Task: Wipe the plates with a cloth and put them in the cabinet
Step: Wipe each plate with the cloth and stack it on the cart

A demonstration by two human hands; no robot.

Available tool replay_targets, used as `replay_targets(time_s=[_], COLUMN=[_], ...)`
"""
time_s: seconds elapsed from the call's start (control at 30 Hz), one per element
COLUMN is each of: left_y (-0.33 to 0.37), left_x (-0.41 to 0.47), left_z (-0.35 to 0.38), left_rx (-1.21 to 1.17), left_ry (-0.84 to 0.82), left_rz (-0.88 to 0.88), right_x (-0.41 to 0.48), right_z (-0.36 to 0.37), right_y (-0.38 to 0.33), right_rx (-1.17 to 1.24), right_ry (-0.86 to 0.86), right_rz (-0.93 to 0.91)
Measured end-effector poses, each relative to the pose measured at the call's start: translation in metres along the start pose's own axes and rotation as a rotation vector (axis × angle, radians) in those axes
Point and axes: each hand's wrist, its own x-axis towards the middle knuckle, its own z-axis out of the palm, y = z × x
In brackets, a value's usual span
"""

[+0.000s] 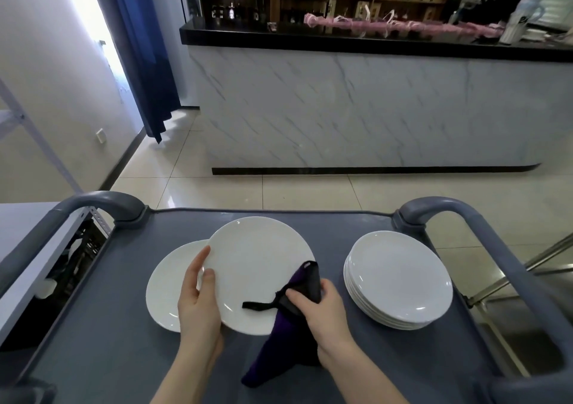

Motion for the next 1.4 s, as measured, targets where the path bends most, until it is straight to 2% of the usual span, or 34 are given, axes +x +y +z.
replay_targets(time_s=[0.17, 0.3, 0.47, 0.6, 0.67, 0.77, 0.9, 1.1, 1.2, 1.27, 1.4], left_y=[-0.001, 0.002, 0.013, 0.03, 0.033, 0.027, 0.004, -0.027, -0.034, -0.033, -0.014], left_x=[0.001, 0.002, 0.008, 0.025, 0.032, 0.04, 0.038, 0.032, 0.033, 0.038, 0.05], left_z=[-0.006, -0.021, -0.034, -0.029, -0.024, -0.023, -0.031, -0.031, -0.025, -0.026, -0.029], left_rx=[0.184, 0.35, 0.552, 0.761, 0.798, 0.759, 0.648, 0.432, 0.372, 0.388, 0.512], left_ry=[-0.101, -0.239, -0.433, -0.625, -0.654, -0.543, -0.374, -0.083, 0.027, 0.022, -0.206], left_rz=[0.054, 0.112, 0.144, 0.186, 0.199, 0.239, 0.206, 0.072, 0.073, 0.06, 0.096], right_x=[0.015, 0.034, 0.058, 0.069, 0.073, 0.078, 0.076, 0.051, 0.035, 0.032, 0.053], right_z=[-0.008, -0.02, -0.025, -0.016, -0.011, -0.006, -0.011, -0.004, 0.004, 0.004, -0.007], right_y=[-0.013, -0.039, -0.073, -0.091, -0.092, -0.084, -0.056, -0.001, 0.017, 0.019, -0.007], right_rx=[0.088, -0.025, -0.322, -0.545, -0.577, -0.516, -0.266, 0.077, 0.169, 0.185, 0.076], right_ry=[-0.054, -0.235, -0.458, -0.672, -0.706, -0.66, -0.554, -0.165, -0.133, -0.185, -0.326], right_rz=[0.151, 0.054, -0.098, -0.149, -0.157, -0.147, -0.044, 0.115, 0.212, 0.267, 0.246])
